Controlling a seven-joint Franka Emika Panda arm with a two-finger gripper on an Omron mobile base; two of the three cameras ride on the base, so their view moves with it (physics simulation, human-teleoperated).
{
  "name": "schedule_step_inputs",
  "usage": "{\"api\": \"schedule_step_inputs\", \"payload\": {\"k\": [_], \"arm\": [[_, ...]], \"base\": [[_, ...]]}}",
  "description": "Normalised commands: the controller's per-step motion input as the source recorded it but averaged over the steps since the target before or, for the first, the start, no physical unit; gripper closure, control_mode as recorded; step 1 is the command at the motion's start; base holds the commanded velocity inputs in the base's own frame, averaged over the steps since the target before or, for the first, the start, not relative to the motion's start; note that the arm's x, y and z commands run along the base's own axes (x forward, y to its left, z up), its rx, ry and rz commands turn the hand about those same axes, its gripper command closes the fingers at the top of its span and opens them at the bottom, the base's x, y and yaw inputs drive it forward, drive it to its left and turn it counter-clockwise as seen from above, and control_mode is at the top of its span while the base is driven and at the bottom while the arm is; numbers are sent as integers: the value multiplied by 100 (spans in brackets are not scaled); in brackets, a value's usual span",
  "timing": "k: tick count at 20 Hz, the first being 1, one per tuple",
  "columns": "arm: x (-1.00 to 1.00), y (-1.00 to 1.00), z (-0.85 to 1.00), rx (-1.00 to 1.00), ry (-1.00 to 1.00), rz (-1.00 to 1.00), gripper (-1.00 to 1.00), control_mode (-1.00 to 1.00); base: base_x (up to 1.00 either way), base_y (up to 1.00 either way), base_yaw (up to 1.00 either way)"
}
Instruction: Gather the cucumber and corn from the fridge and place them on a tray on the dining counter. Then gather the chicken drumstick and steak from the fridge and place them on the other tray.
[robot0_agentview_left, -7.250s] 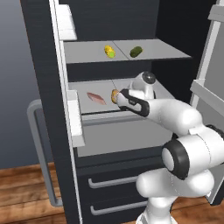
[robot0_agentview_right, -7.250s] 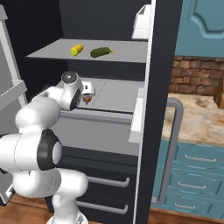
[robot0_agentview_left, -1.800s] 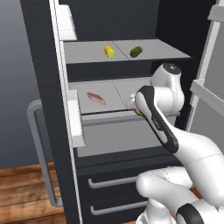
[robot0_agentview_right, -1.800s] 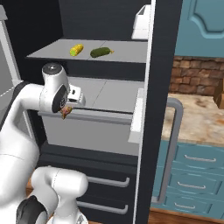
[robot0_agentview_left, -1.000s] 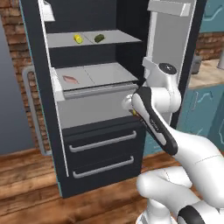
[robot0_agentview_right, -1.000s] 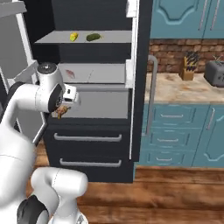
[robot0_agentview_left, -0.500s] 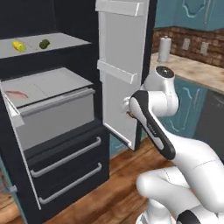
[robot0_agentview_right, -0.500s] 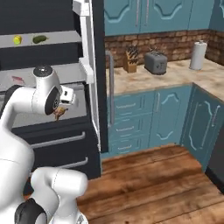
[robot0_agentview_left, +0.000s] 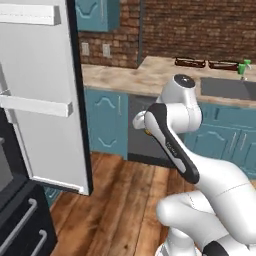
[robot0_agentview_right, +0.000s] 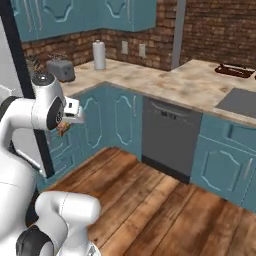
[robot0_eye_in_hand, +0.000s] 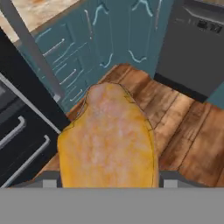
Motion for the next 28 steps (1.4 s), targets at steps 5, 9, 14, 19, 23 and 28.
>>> {"api": "schedule_step_inputs", "payload": {"k": [5, 9, 14, 19, 23, 28], "arm": [[0, 0, 0, 0, 0, 0, 100, 100], [0, 0, 0, 0, 0, 0, 100, 100], [0, 0, 0, 0, 0, 0, 100, 100], [0, 0, 0, 0, 0, 0, 100, 100], [0, 0, 0, 0, 0, 0, 100, 100], [0, 0, 0, 0, 0, 0, 100, 100]], "base": [[17, 0, -80], [77, -4, -57], [100, 0, -39], [100, 0, -44], [96, 0, -58], [92, 0, -60]]}}
